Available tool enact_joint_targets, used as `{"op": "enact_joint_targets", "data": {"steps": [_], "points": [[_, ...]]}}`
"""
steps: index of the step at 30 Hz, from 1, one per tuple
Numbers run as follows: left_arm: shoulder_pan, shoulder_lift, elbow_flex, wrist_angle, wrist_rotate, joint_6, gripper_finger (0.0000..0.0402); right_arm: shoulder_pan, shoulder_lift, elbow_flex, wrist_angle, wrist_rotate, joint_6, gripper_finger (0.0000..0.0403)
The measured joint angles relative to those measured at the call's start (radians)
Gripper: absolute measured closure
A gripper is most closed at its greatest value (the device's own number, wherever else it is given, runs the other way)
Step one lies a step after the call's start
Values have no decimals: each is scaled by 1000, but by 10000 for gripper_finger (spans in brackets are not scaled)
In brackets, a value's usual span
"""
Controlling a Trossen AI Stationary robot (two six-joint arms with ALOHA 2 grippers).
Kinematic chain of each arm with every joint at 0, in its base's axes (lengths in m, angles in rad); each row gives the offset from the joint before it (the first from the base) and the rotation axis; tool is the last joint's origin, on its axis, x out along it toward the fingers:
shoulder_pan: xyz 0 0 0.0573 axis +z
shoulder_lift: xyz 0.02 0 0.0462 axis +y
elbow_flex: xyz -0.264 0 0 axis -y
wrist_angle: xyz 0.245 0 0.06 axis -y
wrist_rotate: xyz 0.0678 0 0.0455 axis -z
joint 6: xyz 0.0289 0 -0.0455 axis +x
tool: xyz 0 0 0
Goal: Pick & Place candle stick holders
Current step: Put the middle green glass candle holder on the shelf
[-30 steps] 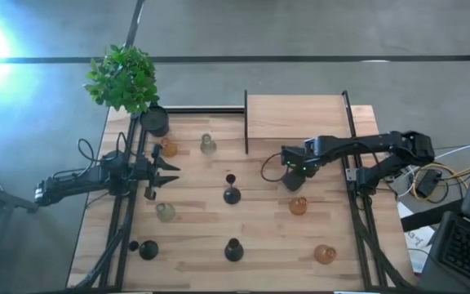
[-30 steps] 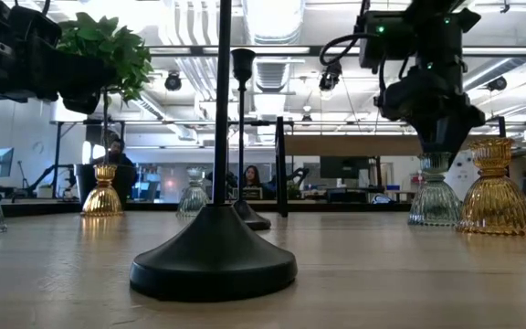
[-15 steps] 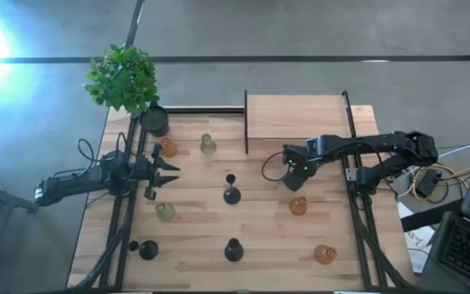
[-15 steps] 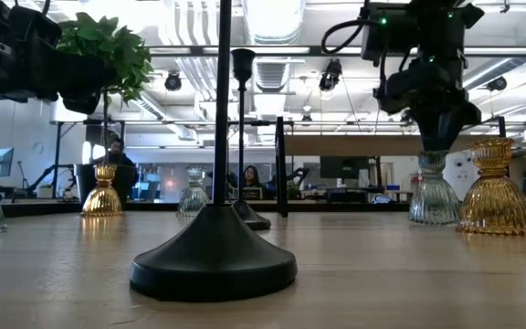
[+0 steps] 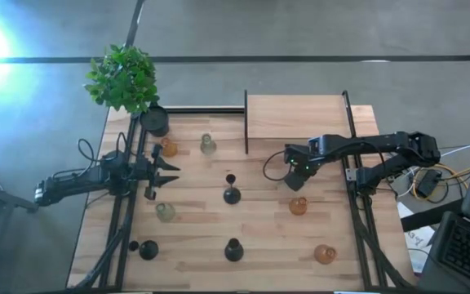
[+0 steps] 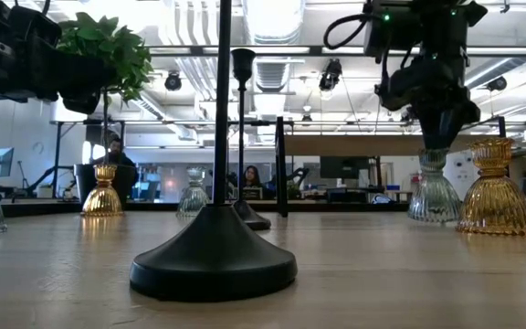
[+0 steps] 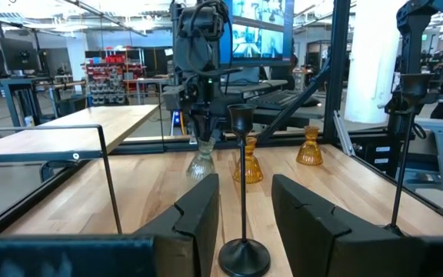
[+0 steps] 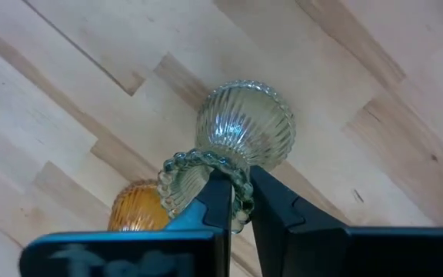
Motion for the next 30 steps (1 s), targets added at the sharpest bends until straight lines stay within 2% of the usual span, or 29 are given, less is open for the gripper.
{"op": "enact_joint_targets", "data": {"steps": [9, 16, 23, 30], "points": [[0, 0, 0, 0, 0, 0, 275, 0, -39, 11, 7, -5, -25, 383], [0, 0, 0, 0, 0, 0, 275, 1, -104, 60, 10, -57, -34, 383], [0, 0, 0, 0, 0, 0, 275, 1, -177, 164, 9, -57, -60, 384], [0, 0, 0, 0, 0, 0, 275, -12, -189, 321, -46, -49, -139, 384]]}}
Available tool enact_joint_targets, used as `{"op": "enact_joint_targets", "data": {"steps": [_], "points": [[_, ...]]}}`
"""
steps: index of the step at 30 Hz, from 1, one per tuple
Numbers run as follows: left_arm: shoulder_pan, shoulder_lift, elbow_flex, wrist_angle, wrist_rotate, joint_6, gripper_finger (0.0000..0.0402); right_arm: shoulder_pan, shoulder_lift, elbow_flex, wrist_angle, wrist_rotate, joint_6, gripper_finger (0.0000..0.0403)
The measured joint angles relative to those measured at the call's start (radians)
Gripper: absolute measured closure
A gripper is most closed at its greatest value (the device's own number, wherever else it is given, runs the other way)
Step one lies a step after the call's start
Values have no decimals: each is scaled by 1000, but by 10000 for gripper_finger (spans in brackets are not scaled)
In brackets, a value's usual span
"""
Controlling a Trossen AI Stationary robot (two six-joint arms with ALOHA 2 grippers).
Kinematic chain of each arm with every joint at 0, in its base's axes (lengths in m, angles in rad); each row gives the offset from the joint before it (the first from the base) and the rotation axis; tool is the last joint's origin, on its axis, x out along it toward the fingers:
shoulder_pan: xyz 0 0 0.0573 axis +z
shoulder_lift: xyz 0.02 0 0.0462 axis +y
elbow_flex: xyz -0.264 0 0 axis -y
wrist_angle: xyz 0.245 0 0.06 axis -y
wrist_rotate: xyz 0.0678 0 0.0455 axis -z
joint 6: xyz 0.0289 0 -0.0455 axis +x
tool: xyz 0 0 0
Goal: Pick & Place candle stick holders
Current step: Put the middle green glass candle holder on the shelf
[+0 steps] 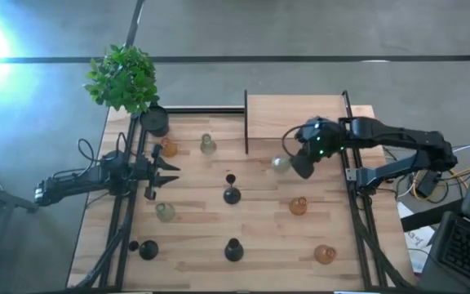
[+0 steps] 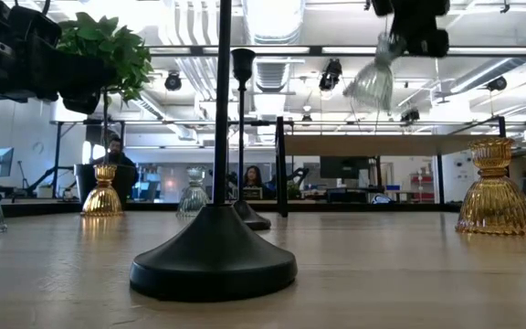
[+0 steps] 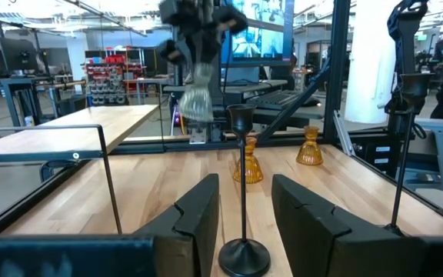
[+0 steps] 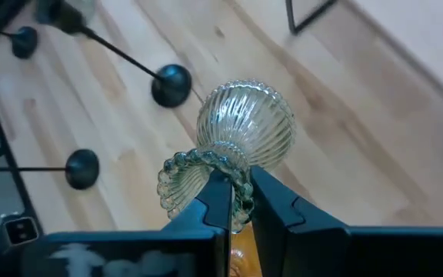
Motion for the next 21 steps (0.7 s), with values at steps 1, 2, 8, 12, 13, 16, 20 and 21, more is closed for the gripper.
{"op": "enact_joint_targets", "data": {"steps": [1, 2, 8, 12, 13, 16, 20, 21], "points": [[0, 0, 0, 0, 0, 0, 275, -7, 5, 32, -34, 0, -18, 384], [0, 0, 0, 0, 0, 0, 275, -18, 12, 65, -74, 5, -38, 384], [0, 0, 0, 0, 0, 0, 275, -100, 56, 255, -294, 119, -172, 384], [0, 0, 0, 0, 0, 0, 275, -198, 87, 330, -392, 134, -257, 384], [0, 0, 0, 0, 0, 0, 275, -228, 95, 338, -407, 134, -275, 384], [0, 0, 0, 0, 0, 0, 275, -321, 118, 346, -427, 133, -322, 384], [0, 0, 0, 0, 0, 0, 275, -457, 158, 358, -470, 126, -400, 384], [0, 0, 0, 0, 0, 0, 275, -492, 167, 360, -474, 123, -418, 384]]}}
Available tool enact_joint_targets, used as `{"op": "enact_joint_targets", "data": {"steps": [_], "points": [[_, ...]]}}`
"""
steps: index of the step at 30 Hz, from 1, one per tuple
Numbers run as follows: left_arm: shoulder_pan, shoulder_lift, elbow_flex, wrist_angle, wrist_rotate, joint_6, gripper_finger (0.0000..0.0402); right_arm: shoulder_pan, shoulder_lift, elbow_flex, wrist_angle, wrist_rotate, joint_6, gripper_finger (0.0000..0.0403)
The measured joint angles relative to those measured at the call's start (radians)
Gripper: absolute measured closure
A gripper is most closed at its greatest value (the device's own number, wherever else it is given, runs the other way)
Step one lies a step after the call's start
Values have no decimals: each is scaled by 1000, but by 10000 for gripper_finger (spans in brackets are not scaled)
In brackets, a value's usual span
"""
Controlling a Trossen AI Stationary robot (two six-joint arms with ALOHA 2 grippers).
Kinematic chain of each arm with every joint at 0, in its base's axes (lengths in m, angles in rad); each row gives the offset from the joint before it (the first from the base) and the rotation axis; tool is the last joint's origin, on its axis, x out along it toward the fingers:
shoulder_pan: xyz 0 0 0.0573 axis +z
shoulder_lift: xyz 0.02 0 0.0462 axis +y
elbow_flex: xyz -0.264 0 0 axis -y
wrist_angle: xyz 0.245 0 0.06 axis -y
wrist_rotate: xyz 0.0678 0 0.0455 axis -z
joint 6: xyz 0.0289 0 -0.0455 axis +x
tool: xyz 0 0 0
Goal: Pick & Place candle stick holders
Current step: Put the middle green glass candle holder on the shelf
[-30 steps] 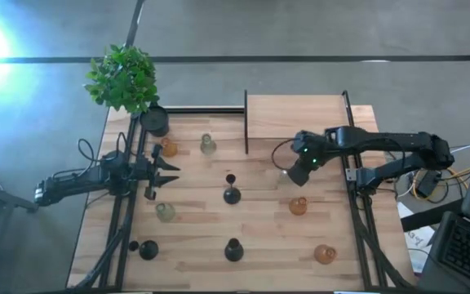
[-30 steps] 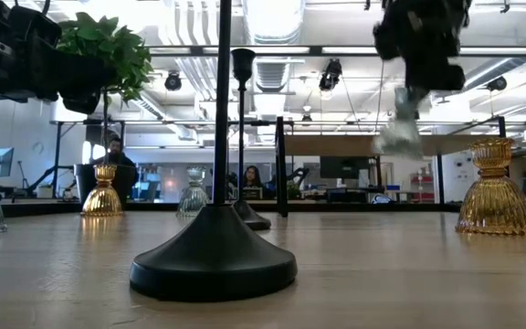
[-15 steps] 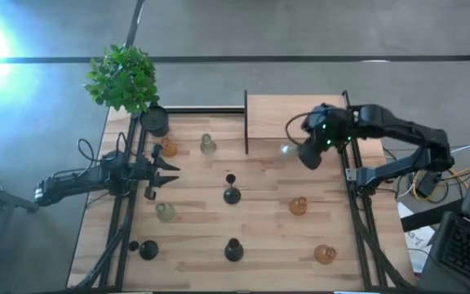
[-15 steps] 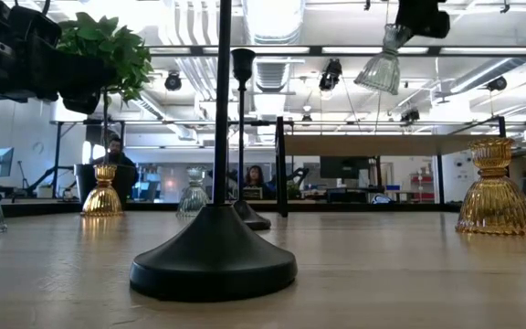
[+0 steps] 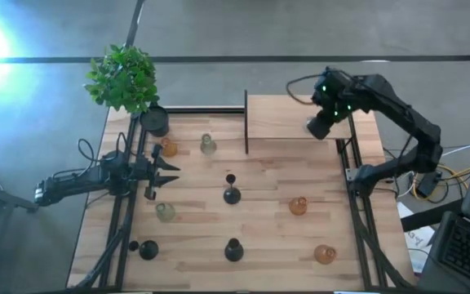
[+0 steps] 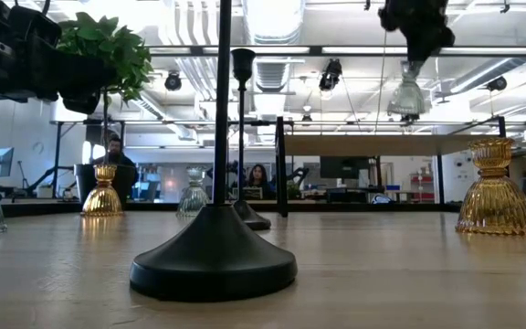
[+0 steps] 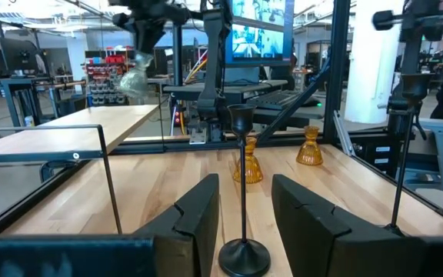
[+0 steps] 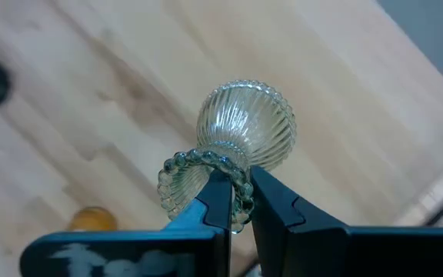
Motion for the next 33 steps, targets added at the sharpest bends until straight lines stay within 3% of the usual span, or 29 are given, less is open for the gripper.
{"op": "enact_joint_targets", "data": {"steps": [6, 20, 33], "points": [[0, 0, 0, 0, 0, 0, 275, -193, 61, 14, 2, -103, -129, 384], [0, 0, 0, 0, 0, 0, 275, -448, 249, 121, -5, -106, -313, 384], [0, 0, 0, 0, 0, 0, 275, -635, 342, 212, 0, -136, -125, 384]]}}
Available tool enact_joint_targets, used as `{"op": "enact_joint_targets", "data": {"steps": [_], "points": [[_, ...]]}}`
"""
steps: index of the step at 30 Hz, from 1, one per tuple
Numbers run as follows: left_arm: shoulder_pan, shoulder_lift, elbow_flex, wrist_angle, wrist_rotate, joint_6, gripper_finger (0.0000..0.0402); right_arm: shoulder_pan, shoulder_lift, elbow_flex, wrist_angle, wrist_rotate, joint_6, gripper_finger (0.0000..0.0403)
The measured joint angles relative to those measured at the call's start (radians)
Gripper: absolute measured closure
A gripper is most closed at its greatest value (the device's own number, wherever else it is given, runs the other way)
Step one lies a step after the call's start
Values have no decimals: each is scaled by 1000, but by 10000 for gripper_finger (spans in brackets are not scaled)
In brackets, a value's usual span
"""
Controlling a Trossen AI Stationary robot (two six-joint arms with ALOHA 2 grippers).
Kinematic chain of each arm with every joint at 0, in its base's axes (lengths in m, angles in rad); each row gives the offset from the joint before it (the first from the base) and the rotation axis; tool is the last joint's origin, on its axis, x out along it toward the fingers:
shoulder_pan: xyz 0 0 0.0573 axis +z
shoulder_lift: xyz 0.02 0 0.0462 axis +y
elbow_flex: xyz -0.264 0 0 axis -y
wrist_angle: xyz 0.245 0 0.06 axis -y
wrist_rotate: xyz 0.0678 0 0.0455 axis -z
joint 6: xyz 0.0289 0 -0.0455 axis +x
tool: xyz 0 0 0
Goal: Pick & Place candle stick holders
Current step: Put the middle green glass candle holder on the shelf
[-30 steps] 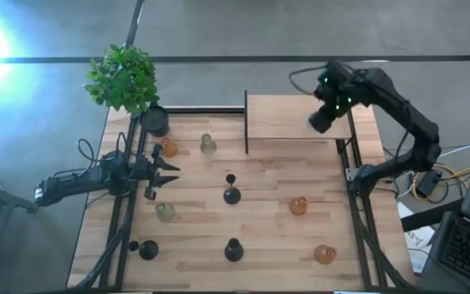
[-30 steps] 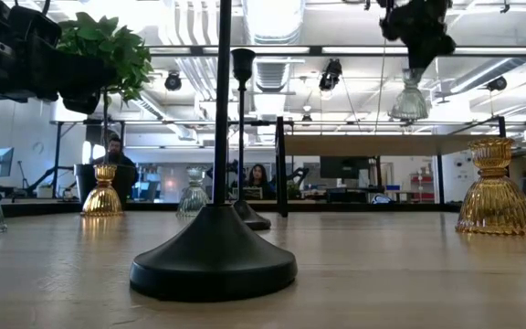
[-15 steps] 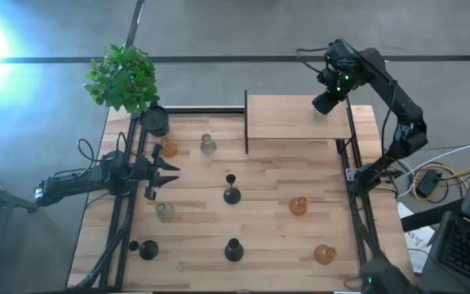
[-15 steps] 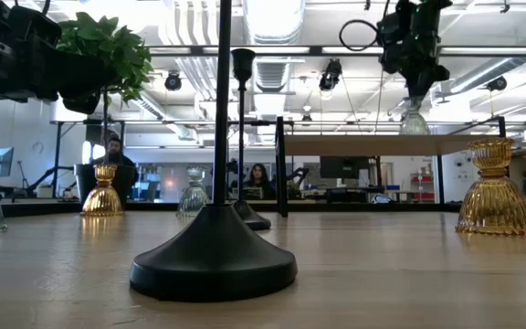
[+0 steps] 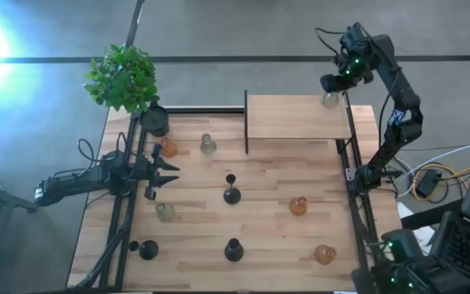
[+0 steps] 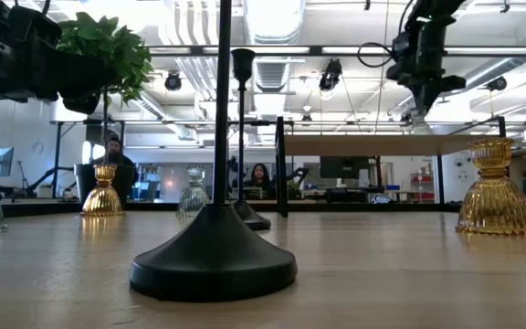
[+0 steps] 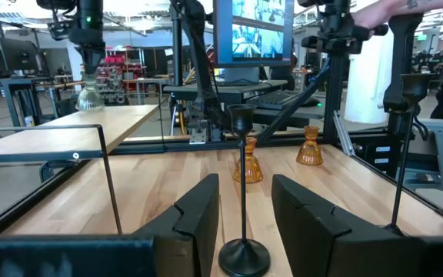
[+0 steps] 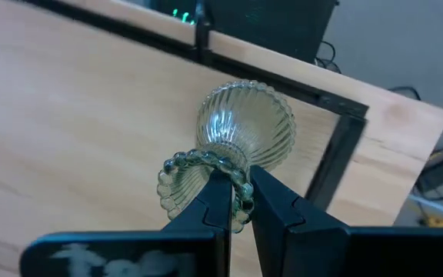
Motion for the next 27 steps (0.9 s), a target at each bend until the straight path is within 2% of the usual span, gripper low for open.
{"op": "enact_joint_targets", "data": {"steps": [15, 21, 27], "points": [[0, 0, 0, 0, 0, 0, 275, -52, 13, -34, -8, -80, 43, 384], [0, 0, 0, 0, 0, 0, 275, -52, 14, -35, -12, -76, 55, 384], [0, 0, 0, 0, 0, 0, 275, -51, 14, -35, -18, -44, 135, 384]]}}
